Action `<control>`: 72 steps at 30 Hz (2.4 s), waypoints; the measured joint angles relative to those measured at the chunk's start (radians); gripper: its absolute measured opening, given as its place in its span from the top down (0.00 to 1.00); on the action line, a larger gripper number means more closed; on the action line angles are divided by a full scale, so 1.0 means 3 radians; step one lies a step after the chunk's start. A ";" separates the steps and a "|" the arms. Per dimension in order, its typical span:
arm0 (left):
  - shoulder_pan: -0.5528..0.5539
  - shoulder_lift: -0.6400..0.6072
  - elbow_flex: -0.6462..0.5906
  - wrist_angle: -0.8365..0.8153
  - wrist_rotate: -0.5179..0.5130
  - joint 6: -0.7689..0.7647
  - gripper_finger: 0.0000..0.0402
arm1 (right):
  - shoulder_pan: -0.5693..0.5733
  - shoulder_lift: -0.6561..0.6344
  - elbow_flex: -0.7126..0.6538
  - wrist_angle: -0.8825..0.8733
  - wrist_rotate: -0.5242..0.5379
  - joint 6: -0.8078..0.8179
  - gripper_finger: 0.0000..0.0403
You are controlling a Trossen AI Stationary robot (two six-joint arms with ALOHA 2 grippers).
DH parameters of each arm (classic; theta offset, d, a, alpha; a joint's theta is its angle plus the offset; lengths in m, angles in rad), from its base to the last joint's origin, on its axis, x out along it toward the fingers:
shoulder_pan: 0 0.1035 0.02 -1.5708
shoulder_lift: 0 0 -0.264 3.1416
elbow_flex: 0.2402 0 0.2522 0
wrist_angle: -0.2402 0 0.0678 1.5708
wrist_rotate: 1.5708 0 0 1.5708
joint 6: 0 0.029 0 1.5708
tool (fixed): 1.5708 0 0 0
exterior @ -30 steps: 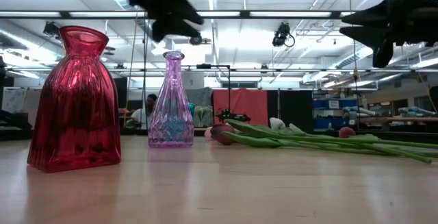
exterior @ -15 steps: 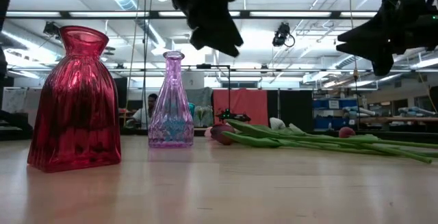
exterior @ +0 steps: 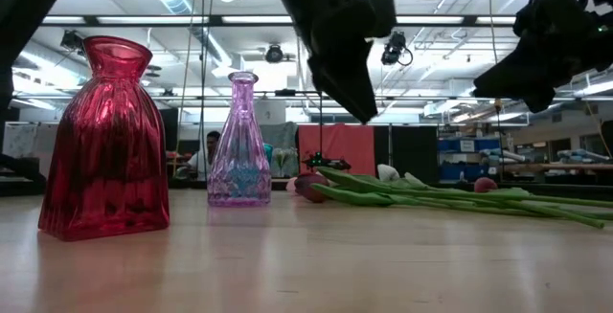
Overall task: Sort flowers into vase by color
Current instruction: Put the middle white tulip into the blue vase
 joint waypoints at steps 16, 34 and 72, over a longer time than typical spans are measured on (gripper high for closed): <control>0.0000 0.0445 0.0106 0.0155 -0.0202 0.0971 0.49 | -0.0026 -0.0091 0.0004 0.0035 0.0185 -0.0278 0.66; -0.0042 0.0758 0.0111 0.0190 -0.0482 0.1403 0.77 | -0.0030 -0.0069 0.0000 0.0157 0.0451 -0.0396 0.66; 0.0099 0.0055 0.1926 -0.2865 -0.1934 0.0854 0.93 | -0.0035 -0.0025 -0.0003 0.0305 0.0703 -0.0467 0.66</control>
